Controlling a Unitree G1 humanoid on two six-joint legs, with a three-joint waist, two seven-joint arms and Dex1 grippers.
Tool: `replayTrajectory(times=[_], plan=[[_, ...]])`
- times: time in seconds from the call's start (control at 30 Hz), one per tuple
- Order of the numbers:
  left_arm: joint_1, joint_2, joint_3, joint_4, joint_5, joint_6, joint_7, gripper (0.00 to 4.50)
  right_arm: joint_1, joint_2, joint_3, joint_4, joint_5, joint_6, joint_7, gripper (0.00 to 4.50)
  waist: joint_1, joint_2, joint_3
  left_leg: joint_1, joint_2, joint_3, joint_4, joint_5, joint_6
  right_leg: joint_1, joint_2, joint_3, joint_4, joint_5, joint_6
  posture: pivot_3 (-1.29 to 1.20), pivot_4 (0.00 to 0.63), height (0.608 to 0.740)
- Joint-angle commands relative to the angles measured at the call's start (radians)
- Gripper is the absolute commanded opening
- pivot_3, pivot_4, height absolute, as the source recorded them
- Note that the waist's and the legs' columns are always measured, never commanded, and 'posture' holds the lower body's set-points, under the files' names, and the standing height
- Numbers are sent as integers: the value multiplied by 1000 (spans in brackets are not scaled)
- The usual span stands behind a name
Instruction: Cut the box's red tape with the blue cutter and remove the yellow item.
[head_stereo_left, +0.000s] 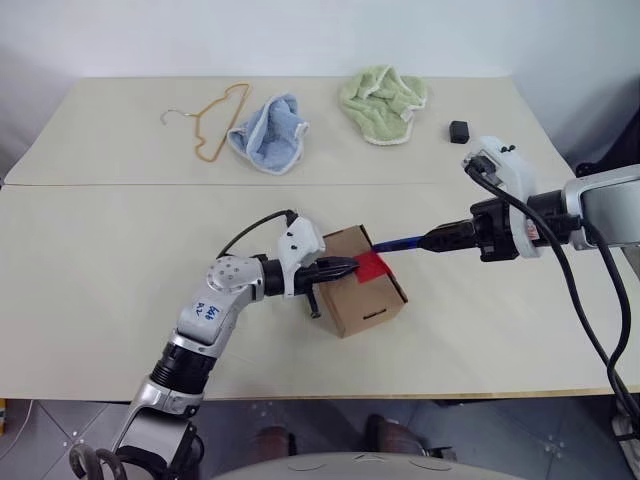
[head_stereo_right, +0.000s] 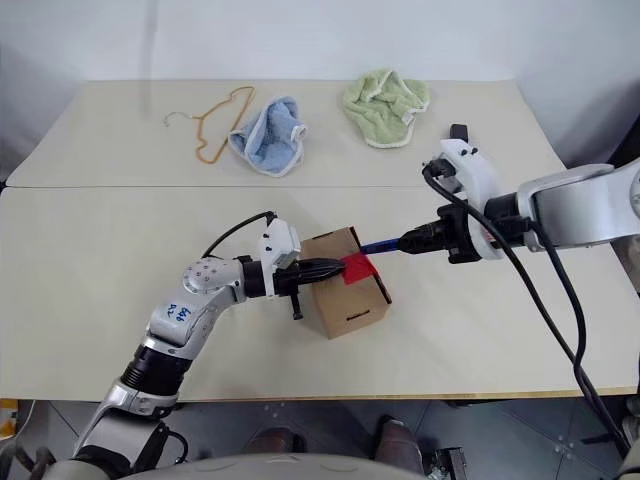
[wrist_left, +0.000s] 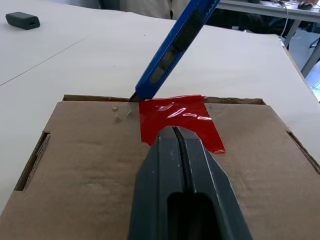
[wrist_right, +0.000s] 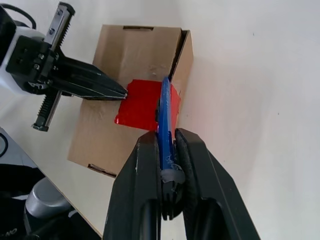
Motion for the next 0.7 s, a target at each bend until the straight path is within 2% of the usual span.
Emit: replayTrajectory(times=[0.03, 0.7], plan=[[31, 1, -64, 41, 58, 22, 8, 0, -64, 12, 43, 40, 62, 28, 66, 151, 0, 0, 0, 0, 0, 0, 0, 0, 0, 0, 0, 0, 0, 0, 0, 0, 150, 740], [64, -5, -93, 54, 90, 14, 39, 0, -200, -134, 246, 69, 62, 122, 260, 151, 9, 0, -1, -1, 0, 0, 1, 0, 0, 0, 0, 0, -1, 0, 0, 0, 150, 740]])
